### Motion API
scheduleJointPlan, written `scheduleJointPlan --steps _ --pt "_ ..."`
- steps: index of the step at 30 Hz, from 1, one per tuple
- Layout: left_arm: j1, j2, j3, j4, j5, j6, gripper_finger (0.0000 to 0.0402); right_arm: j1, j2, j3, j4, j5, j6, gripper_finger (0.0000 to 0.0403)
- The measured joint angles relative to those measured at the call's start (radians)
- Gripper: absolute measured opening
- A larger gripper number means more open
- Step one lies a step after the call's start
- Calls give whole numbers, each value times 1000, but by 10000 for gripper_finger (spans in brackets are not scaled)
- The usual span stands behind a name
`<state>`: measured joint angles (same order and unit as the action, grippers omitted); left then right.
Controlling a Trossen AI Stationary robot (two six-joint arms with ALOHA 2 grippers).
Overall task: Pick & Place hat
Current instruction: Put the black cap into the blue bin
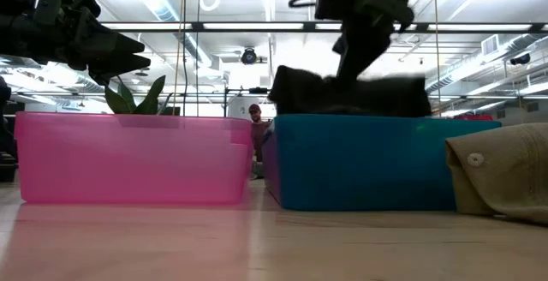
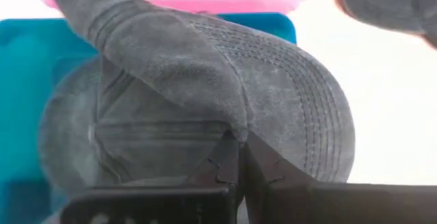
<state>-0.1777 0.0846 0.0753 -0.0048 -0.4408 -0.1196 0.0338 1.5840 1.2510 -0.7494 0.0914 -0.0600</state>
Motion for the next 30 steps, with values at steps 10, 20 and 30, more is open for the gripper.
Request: scheduleJointPlan --steps 10,20,30 --pt "0 0 0 0 0 0 225 -2 39 -196 212 -6 10 2" --pt "0 0 0 0 0 0 225 -8 45 -264 261 -4 -7 2" --pt "0 0 0 0 0 0 225 -8 47 -265 265 -3 -1 39"
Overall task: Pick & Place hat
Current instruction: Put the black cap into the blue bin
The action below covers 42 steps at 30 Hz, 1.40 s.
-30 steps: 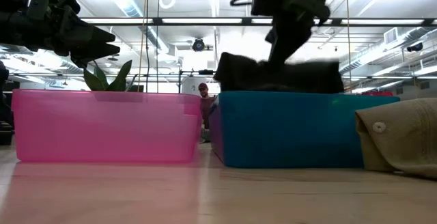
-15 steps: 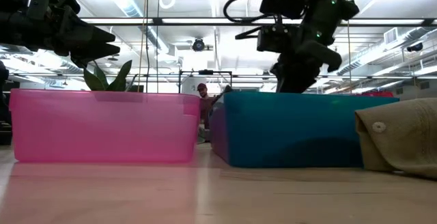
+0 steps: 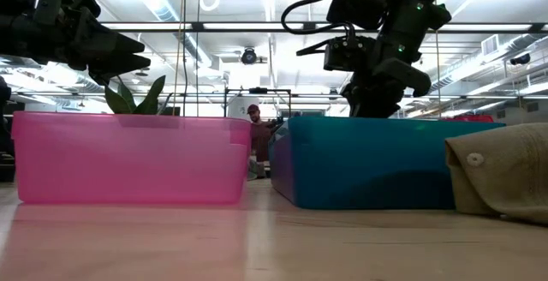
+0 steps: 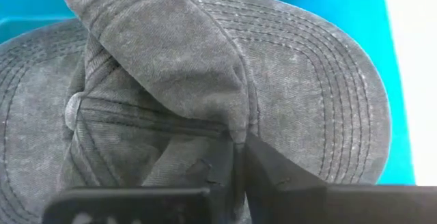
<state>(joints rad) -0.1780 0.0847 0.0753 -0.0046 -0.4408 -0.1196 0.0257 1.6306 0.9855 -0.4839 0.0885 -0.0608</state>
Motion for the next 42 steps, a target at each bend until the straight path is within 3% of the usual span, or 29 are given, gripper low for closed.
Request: scheduleJointPlan --steps 14,19,26,35,38,42 --pt "0 0 0 0 0 0 225 0 -58 83 -77 -22 17 170" --pt "0 0 0 0 0 0 225 -3 -91 102 -31 -23 -26 209" --pt "0 0 0 -1 0 0 225 -3 -106 102 11 -23 -29 233" --pt "0 0 0 -5 0 -2 225 -32 -152 101 46 165 12 235" --pt "0 0 0 -6 0 -3 225 -37 -208 76 97 108 -7 236" --pt "0 0 0 -6 0 0 225 -39 -323 14 177 -76 -54 236"
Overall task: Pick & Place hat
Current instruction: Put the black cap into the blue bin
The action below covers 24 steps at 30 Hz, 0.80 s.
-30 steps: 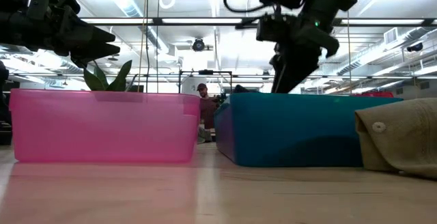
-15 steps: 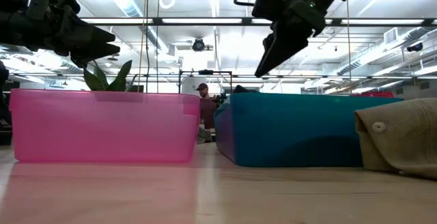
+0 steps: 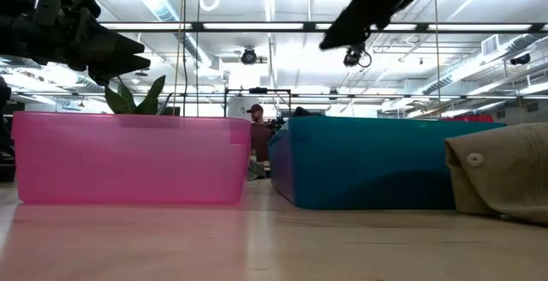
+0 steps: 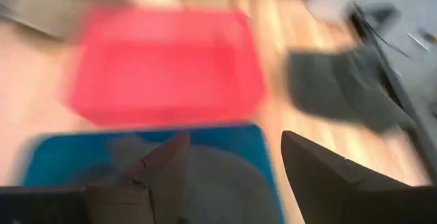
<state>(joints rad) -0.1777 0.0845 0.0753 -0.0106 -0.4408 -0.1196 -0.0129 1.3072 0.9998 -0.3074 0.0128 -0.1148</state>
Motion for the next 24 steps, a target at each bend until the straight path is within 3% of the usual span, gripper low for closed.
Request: scheduleJointPlan --steps 3,15,24 --pt "0 0 0 -1 0 0 225 1 -99 -70 87 -60 -2 236" --pt "0 0 0 14 34 -32 225 -6 -536 -390 295 -64 43 236" --pt "0 0 0 20 -37 79 225 -5 -730 -595 451 -164 102 236"
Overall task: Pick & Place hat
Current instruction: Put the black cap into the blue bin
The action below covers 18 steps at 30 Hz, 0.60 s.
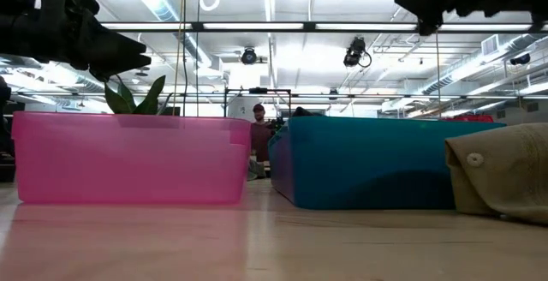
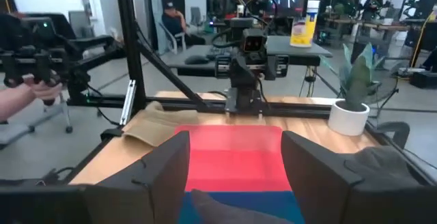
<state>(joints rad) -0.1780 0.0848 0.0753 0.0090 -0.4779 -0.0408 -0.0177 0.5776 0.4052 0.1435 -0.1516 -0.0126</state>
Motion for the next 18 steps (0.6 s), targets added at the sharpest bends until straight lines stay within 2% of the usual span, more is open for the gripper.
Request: scheduleJointPlan --steps 8,18 --pt "0 0 0 0 -50 2 225 -1 -88 -141 154 1 31 236" --pt "0 0 0 41 -107 53 225 0 -113 -162 153 1 24 236"
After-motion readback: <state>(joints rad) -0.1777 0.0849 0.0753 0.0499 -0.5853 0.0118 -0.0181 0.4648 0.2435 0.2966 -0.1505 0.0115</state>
